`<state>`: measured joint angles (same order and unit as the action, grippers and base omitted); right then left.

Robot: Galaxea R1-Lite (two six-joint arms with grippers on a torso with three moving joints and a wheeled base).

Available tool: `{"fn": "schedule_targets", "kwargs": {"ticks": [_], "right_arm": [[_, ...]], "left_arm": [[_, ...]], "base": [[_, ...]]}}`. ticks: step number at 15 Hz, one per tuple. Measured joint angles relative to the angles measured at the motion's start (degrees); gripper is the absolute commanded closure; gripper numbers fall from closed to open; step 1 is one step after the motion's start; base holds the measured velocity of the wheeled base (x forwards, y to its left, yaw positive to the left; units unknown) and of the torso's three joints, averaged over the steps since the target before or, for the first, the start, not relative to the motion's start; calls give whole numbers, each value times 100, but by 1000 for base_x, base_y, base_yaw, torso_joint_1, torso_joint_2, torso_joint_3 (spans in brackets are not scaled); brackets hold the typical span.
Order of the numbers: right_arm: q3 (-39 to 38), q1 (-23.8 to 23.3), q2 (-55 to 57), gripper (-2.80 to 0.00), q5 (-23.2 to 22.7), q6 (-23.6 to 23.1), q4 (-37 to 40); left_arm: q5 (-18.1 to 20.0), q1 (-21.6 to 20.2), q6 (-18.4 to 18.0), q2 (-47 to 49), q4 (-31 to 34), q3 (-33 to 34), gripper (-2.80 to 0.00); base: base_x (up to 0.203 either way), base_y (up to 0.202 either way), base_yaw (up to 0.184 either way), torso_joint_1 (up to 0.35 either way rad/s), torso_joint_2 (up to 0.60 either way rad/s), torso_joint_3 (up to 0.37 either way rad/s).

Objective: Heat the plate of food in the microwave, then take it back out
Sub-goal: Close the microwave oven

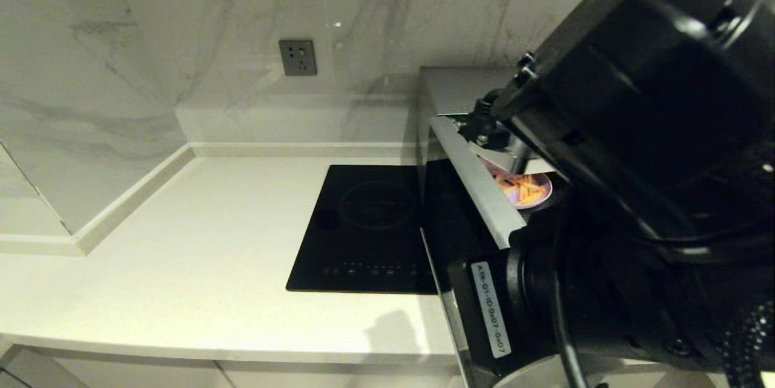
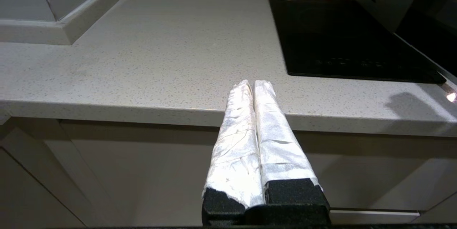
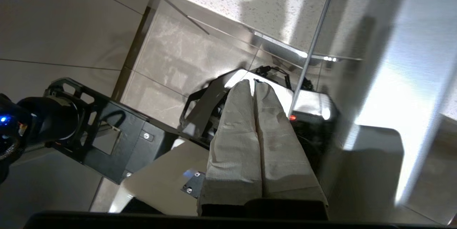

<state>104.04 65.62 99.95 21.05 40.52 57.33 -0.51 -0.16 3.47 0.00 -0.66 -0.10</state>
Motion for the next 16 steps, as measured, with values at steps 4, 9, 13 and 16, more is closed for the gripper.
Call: {"fn": "schedule_targets", "kwargs": {"ticks": [4, 9, 13, 16], "right_arm": [[-590, -187, -316, 0, 507, 331, -9], [-1825, -1227, -1016, 0, 711, 652, -415], [-2351, -2373, -1523, 0, 691, 396, -865], [-2604, -3325, -1646, 0, 684, 186, -1529]], "left_arm": [[1, 0, -1, 0, 0, 0, 0], [-1, 0, 0, 0, -2, 0, 0], [0, 0, 0, 0, -2, 0, 0], [0, 0, 0, 0, 0, 0, 0]], "base": [[0, 0, 0, 0, 0, 0], [0, 0, 0, 0, 0, 0], [0, 0, 0, 0, 0, 0], [0, 0, 0, 0, 0, 0]]}}
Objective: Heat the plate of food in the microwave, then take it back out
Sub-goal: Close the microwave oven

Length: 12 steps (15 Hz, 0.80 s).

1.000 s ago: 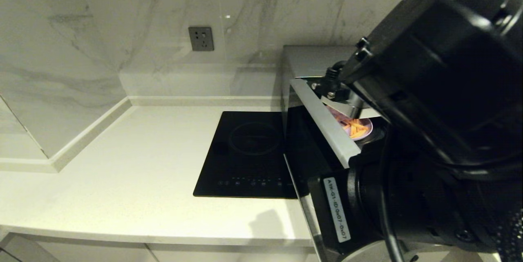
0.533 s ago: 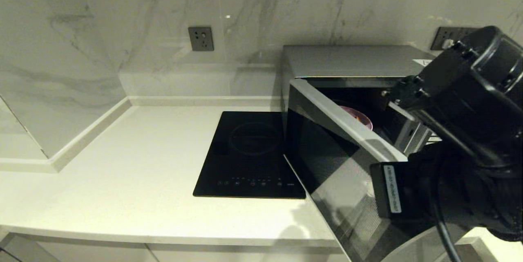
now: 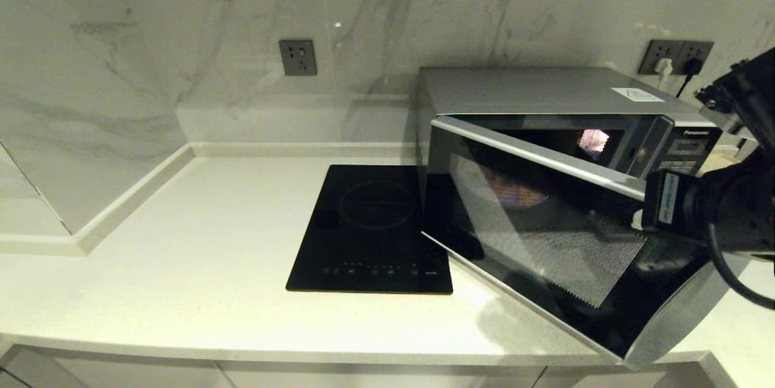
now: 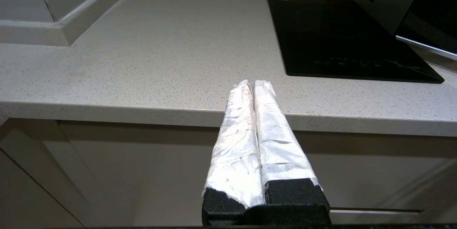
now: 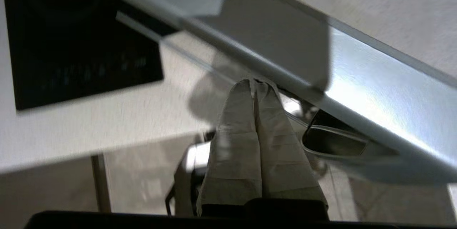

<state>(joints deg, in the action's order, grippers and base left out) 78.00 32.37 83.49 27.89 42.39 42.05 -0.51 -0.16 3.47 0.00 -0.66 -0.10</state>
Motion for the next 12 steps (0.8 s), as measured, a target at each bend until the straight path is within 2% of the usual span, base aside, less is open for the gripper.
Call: {"fn": "schedule_targets", "kwargs": {"ticks": [4, 6, 9, 12], "right_arm": [[-94, -1196, 270, 0, -136, -69, -768], [-94, -1769, 492, 0, -351, -210, -1098], [-41, -2598, 814, 0, -936, -501, -1619], [50, -3207, 1006, 0, -1658, -853, -2033]], "left_arm": [[1, 0, 0, 0, -2, 0, 0], [0, 0, 0, 0, -2, 0, 0], [-1, 0, 0, 0, -2, 0, 0], [0, 0, 2, 0, -2, 0, 0]], "base": [[0, 0, 0, 0, 0, 0], [0, 0, 0, 0, 0, 0], [0, 0, 0, 0, 0, 0], [0, 0, 0, 0, 0, 0]]}}
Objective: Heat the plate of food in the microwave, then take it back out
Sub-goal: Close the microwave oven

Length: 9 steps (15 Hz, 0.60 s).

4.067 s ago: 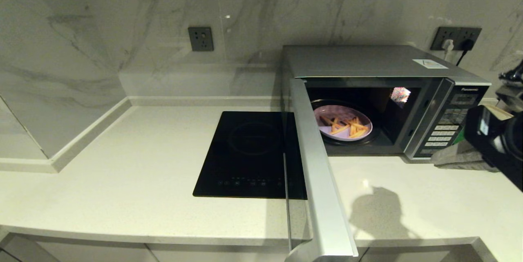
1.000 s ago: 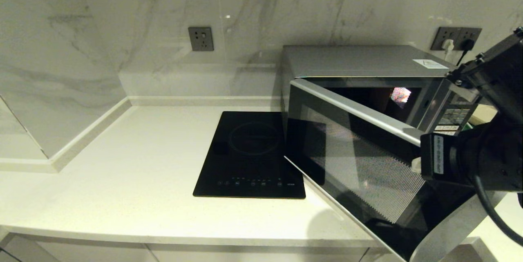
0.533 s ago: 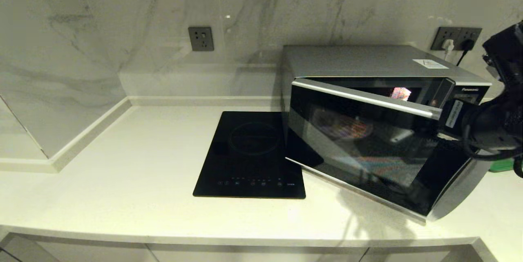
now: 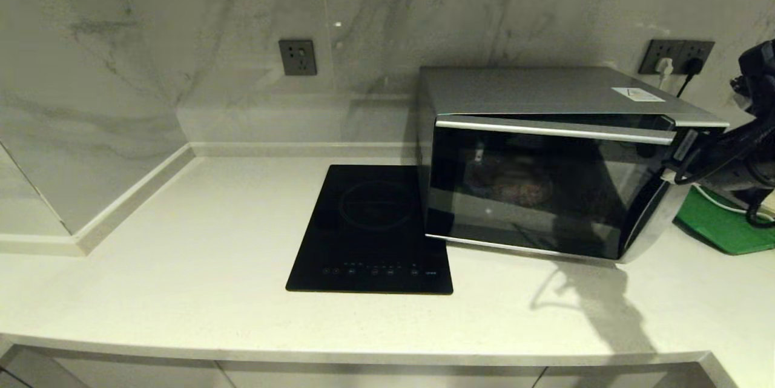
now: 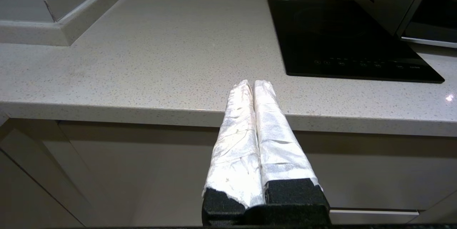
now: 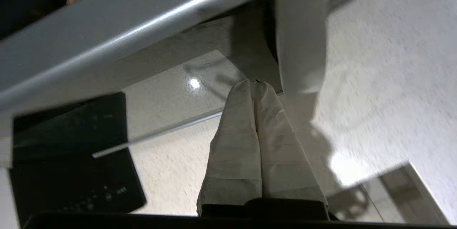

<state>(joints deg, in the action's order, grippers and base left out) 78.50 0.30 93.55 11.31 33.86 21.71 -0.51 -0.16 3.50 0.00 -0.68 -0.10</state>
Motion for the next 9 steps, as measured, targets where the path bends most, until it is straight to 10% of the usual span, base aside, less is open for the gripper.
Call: {"fn": "schedule_targets", "kwargs": {"ticks": [9], "right_arm": [[948, -249, 698, 0, -823, -113, -188]], "left_arm": [[0, 0, -2, 0, 2, 0, 0]], "base": [[0, 0, 0, 0, 0, 0]]}}
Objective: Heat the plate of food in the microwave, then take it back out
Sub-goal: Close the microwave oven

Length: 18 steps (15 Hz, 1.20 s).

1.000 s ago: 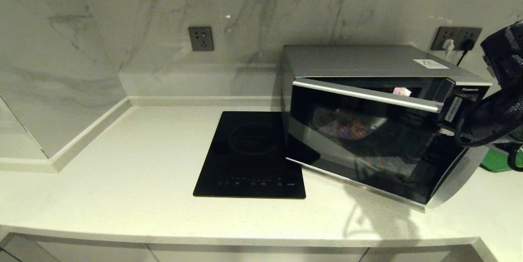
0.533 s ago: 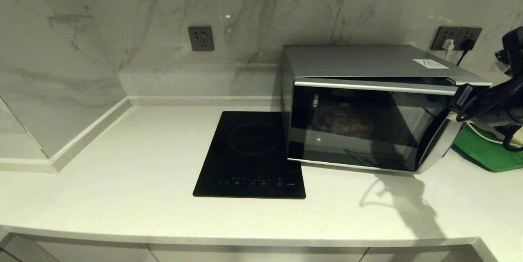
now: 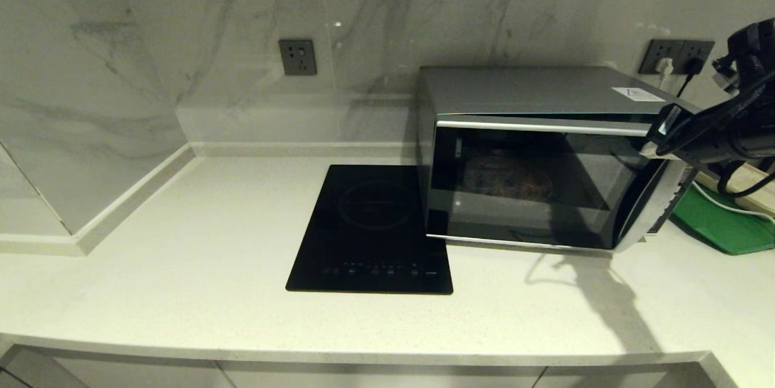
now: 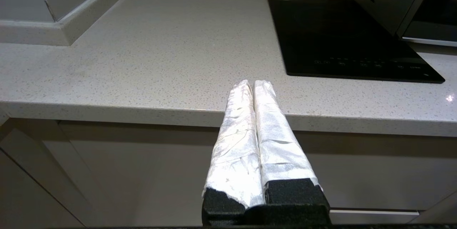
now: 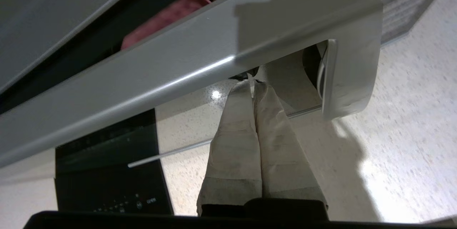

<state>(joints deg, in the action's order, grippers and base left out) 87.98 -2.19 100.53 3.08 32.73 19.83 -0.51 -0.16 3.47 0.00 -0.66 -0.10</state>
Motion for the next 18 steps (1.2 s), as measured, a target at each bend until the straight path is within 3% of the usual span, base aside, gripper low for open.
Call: {"fn": "schedule_targets", "kwargs": {"ticks": [5, 14, 18], "right_arm": [[532, 7, 357, 0, 0, 43, 22], [573, 7, 440, 0, 0, 67, -43], [588, 7, 521, 0, 9, 49, -430]], "left_arm": [[0, 0, 0, 0, -2, 0, 0], [-1, 0, 0, 0, -2, 0, 0], [-1, 0, 0, 0, -2, 0, 0]], "base": [[0, 0, 0, 0, 0, 0], [0, 0, 0, 0, 0, 0], [0, 0, 0, 0, 0, 0]]}}
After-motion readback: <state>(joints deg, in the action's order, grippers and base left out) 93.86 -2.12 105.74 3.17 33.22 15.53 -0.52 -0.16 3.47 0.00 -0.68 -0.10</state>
